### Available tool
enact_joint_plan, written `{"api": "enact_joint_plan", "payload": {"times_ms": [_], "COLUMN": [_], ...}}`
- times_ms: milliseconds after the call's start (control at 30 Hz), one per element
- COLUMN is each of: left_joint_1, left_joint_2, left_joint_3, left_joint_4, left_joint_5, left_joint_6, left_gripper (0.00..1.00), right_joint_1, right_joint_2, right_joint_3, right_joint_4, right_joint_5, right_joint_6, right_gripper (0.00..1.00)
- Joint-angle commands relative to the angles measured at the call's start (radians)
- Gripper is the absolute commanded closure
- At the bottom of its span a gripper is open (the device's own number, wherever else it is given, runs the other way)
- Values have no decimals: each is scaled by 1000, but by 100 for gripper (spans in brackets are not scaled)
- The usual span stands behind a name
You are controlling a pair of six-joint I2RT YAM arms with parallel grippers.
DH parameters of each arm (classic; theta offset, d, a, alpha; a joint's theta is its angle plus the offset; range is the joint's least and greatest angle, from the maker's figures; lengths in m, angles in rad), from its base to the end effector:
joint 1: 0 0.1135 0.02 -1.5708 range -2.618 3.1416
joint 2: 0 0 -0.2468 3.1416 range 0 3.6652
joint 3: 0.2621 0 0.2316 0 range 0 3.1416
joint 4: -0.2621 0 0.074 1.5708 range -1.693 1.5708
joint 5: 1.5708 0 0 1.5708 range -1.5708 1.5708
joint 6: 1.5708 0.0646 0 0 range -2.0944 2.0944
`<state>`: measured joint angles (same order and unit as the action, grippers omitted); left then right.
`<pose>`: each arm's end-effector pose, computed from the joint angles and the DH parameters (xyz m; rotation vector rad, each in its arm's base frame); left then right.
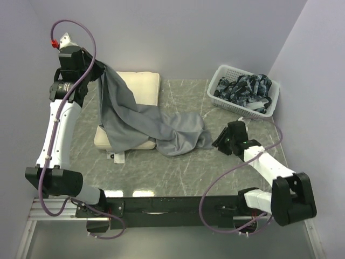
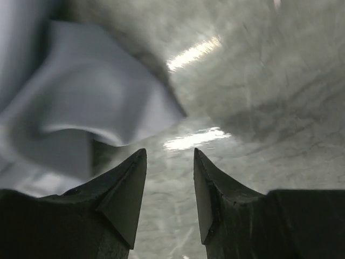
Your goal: Put the pillow into the pillowcase
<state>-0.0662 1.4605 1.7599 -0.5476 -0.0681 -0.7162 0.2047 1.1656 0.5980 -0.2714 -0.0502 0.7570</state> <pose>0.3227 -0.0170 0.4481 -0.6356 1.7332 -0.4895 0.2306 0.0512 0.1676 0.6507 2.3831 0.4928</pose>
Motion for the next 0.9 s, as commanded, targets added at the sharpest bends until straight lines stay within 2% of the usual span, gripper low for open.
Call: {"api": "enact_joint_plan", "payload": {"times_ms": [0, 333, 367, 433, 467, 500, 533, 567, 733, 867], "left_joint_1": [22, 57, 57, 59, 60, 62, 63, 63, 101, 115], "left_joint_2": [-5, 20, 23, 29, 31, 29, 21, 17, -35, -86], "left_joint_3": [-11, -39, -42, -43, -45, -48, -48, -46, -53, -65], "left_joint_4": [37, 51, 57, 57, 57, 60, 58, 54, 49, 32], "left_joint_5": [30, 33, 34, 31, 28, 27, 18, 10, -12, -44], "left_joint_6": [-11, -15, -19, -23, -23, -23, -20, -20, -17, -2], "left_gripper": [99, 99, 99, 99, 99, 99, 99, 99, 99, 99], "right_joint_1": [47, 98, 98, 99, 98, 99, 95, 91, -13, -181], "right_joint_2": [94, 287, 299, 328, 336, 338, 321, 300, 20, -144], "right_joint_3": [-6, 40, 54, 68, 84, 98, 126, 138, 265, 434], "right_joint_4": [169, 212, 212, 215, 212, 183, 157, 131, -70, -212], "right_joint_5": [49, 122, 121, 128, 127, 133, 148, 189, 214, 190], "right_joint_6": [45, 90, 88, 82, 73, 65, 56, 33, -53, -94], "right_gripper": [51, 49, 51, 62, 80, 92, 99, 100, 100, 100]}}
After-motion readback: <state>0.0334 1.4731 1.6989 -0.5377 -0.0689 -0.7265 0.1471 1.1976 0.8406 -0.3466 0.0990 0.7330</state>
